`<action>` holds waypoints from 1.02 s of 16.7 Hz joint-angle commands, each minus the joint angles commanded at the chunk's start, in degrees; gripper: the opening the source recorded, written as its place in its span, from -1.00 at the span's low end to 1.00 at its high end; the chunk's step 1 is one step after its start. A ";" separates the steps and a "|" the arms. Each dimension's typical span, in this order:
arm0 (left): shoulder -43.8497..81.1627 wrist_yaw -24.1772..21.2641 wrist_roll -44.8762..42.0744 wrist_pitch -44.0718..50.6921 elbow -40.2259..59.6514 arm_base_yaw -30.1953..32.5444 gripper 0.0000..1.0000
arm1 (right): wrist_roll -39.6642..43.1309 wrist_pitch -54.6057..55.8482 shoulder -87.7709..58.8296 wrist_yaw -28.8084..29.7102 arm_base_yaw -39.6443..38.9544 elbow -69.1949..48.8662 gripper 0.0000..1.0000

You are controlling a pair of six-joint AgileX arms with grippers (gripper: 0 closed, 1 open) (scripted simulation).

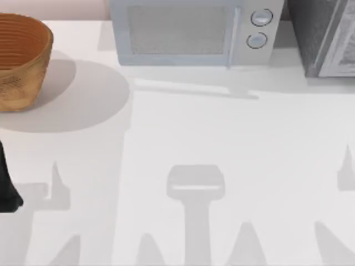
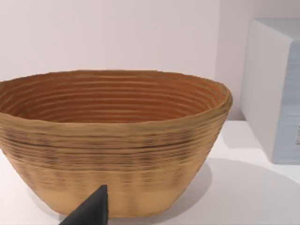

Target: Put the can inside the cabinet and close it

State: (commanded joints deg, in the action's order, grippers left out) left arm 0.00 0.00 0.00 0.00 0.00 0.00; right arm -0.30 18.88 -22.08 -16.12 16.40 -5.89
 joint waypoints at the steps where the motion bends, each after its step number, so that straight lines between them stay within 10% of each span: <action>1: 0.00 0.00 0.00 0.00 0.00 0.00 1.00 | -0.07 3.91 -5.12 -3.23 3.33 -1.17 1.00; 10: 0.00 0.00 0.00 0.00 0.00 0.00 1.00 | -0.72 38.47 -52.54 -32.14 32.58 -11.64 1.00; 17: 0.00 0.00 0.00 0.00 0.00 0.00 1.00 | -0.95 49.94 -66.83 -41.91 42.32 -15.16 1.00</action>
State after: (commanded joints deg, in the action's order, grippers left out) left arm 0.00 0.00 0.00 0.00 0.00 0.00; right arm -1.26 68.82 -88.90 -58.03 58.72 -21.05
